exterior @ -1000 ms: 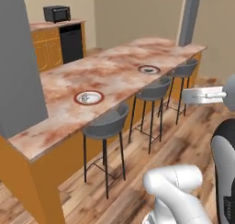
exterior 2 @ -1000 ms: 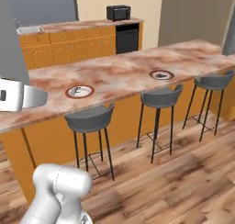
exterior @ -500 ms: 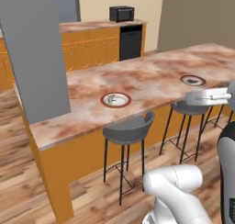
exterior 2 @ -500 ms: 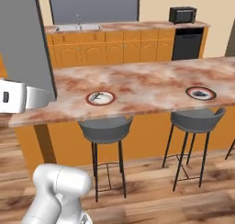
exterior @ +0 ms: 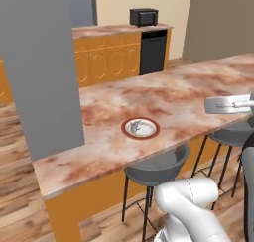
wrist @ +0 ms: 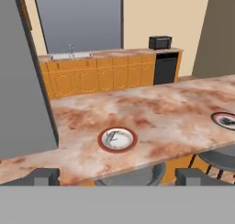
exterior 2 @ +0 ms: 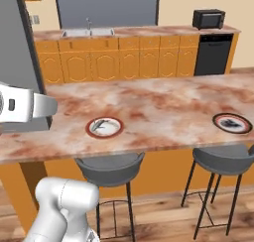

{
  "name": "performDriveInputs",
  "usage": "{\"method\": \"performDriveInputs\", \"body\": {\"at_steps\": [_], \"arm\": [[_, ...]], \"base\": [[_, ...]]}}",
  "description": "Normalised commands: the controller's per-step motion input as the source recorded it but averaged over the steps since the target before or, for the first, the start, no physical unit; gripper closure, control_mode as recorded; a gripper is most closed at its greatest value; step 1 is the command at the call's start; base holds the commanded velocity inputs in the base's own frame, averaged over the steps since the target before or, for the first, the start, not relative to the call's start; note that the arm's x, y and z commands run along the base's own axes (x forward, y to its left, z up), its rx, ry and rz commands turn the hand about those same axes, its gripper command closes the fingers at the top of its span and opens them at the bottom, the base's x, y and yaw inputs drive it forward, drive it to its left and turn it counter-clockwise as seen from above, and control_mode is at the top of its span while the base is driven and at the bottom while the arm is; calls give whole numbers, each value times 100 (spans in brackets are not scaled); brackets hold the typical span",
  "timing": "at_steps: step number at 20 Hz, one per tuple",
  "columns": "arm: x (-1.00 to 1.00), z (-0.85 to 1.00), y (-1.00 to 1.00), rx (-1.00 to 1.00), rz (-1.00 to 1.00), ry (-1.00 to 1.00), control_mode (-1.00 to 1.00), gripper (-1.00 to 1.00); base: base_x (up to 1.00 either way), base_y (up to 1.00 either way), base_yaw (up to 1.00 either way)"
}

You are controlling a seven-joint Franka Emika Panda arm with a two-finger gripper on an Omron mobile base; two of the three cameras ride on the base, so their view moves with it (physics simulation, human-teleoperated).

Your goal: Transport the fish and mushroom to the fridge. Place the fish on the rack containing meat and place the mushroom on the rack containing the vegetable, ensuring meats and vegetables are on different racks.

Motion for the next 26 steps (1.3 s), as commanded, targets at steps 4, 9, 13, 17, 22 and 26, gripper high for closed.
{"method": "performDriveInputs", "body": {"at_steps": [4, 9, 13, 17, 22, 26], "arm": [[0, 0, 0, 0, 0, 0, 100, -100], [0, 0, 0, 0, 0, 0, 100, -100], [0, 0, 0, 0, 0, 0, 100, -100], [0, 0, 0, 0, 0, 0, 100, -100], [0, 0, 0, 0, 0, 0, 100, -100], [0, 0, 0, 0, 0, 0, 100, -100]], "base": [[100, 10, 4], [93, -18, 11], [87, -42, 26], [83, -36, 31], [78, -36, 20], [67, -3, 2]]}}
